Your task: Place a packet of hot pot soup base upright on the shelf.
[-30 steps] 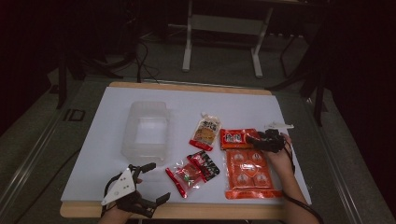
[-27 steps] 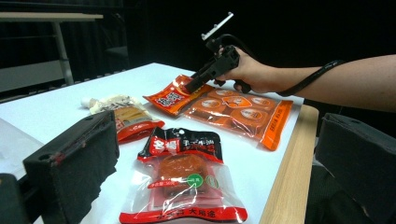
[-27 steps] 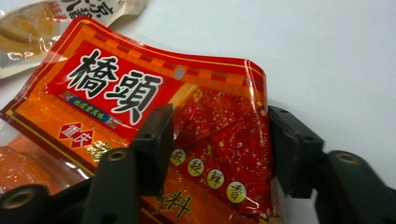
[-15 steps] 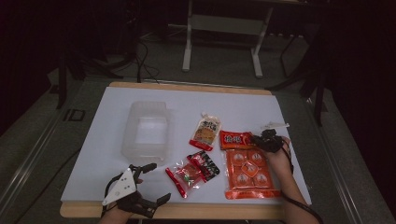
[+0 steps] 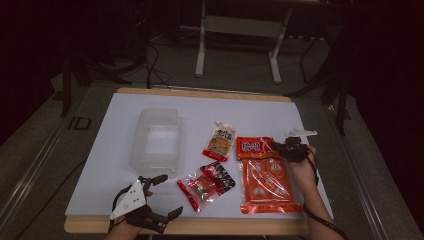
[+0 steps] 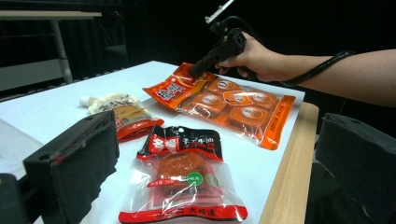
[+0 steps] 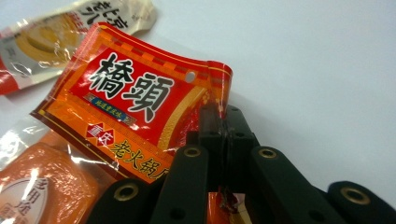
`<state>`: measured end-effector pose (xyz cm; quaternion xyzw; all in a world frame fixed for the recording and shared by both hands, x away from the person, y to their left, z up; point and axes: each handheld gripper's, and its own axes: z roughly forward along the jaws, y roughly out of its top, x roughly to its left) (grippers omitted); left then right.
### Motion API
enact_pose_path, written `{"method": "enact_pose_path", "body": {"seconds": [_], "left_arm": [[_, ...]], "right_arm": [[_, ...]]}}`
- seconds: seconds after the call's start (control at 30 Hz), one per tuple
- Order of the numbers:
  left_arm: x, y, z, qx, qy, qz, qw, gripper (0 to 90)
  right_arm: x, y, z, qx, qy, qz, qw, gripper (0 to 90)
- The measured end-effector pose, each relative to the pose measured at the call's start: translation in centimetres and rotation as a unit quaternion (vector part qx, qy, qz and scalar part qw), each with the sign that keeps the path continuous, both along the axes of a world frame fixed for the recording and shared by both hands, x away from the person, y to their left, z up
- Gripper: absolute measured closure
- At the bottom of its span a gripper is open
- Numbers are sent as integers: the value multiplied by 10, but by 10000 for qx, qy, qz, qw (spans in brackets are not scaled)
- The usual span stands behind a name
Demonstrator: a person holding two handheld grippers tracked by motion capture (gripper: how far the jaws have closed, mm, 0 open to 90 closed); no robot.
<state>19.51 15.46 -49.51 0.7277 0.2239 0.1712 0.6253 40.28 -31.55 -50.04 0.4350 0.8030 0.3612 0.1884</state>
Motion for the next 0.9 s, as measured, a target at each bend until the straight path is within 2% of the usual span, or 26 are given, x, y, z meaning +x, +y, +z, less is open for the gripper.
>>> {"method": "enact_pose_path", "body": {"seconds": [0.13,0.3,0.53,0.6,0.9], "left_arm": [[0,0,0,5,6,1,10000,0],[1,0,0,20,-4,-2,10000,0],[1,-1,0,17,-4,-3,10000,0],[1,-1,0,14,1,0,10000,0],[1,-2,0,42,-13,-12,10000,0]], "right_arm": [[-4,-3,7,103,-65,-12,9999,887],[-13,-4,23,227,-281,4,9993,887],[-23,-4,38,285,-471,67,9985,888],[-31,-3,48,357,-648,94,9972,887],[-49,0,69,497,-966,193,9939,887]]}}
